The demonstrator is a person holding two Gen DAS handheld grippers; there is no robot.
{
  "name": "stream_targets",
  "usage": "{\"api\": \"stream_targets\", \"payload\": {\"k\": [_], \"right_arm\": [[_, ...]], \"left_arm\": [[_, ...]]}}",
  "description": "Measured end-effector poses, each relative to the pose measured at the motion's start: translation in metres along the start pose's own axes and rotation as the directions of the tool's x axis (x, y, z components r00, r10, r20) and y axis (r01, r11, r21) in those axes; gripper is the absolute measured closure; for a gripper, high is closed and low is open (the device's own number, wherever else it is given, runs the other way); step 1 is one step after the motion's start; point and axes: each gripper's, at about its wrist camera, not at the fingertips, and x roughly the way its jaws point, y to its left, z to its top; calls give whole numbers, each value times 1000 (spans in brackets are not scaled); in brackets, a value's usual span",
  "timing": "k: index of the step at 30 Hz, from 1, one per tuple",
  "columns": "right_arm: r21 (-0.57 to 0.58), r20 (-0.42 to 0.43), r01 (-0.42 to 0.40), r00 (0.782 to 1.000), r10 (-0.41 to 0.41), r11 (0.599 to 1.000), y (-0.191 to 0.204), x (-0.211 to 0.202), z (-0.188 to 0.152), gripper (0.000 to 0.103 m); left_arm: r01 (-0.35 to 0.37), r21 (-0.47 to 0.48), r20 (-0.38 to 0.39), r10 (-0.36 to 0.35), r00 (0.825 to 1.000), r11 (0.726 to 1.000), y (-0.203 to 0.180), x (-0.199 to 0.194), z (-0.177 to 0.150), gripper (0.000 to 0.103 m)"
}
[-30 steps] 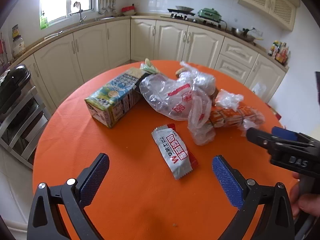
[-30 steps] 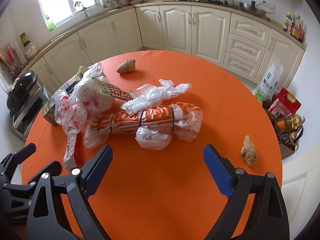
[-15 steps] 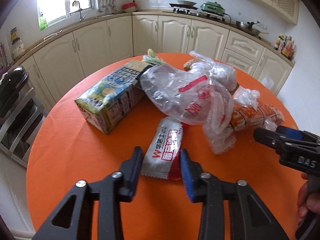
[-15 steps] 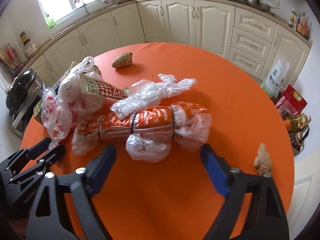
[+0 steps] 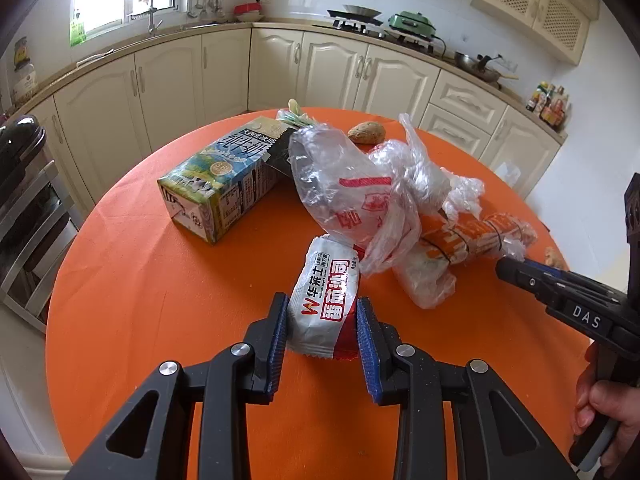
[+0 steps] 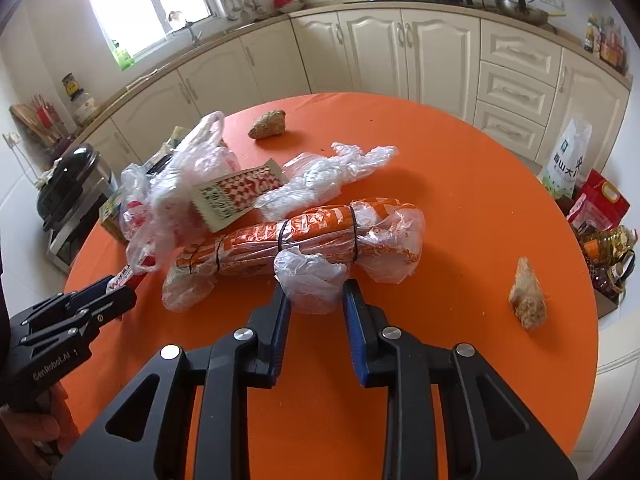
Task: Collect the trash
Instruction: 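Grasp the white red-print wrapper with the left tool while the right tool grasps the orange wrapped bundle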
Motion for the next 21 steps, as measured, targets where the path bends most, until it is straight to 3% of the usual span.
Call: {"api": "stream_targets", "payload": {"k": [3,7,8,9,11,12,17,21], "right_arm": [[8,-20,-35,999,35,999,1,-7,-8,76],[-38,-76,-19,997,16,999,8,-14,-19,69],[-51,-69,-11,998,8,999,9,-19,-19,61],[-62,-56,17,998,-20,998,9,-24,-18,45],[-95,-32,72,997,-76,993,8,-31,-13,23],[-121,-25,96,995,-99,988,8,-33,-10,19],[-303,-57,141,985,-165,942,17,-18,9,13],[-469,-133,49,983,-125,882,34,9,11,9]], "left_arm": [[7,5,7,-7,1000,1000,3,-16,-13,74],[22,7,5,-22,1000,1000,6,-30,-31,74],[21,9,7,-22,1000,1000,6,-30,-31,74],[22,9,6,-22,1000,1000,8,-30,-31,74],[29,4,5,-29,1000,1000,11,-31,-32,74],[31,7,5,-31,1000,999,14,-31,-32,74],[35,18,9,-35,999,999,17,-27,-27,74],[34,22,7,-34,999,999,20,-19,-27,74]]}}
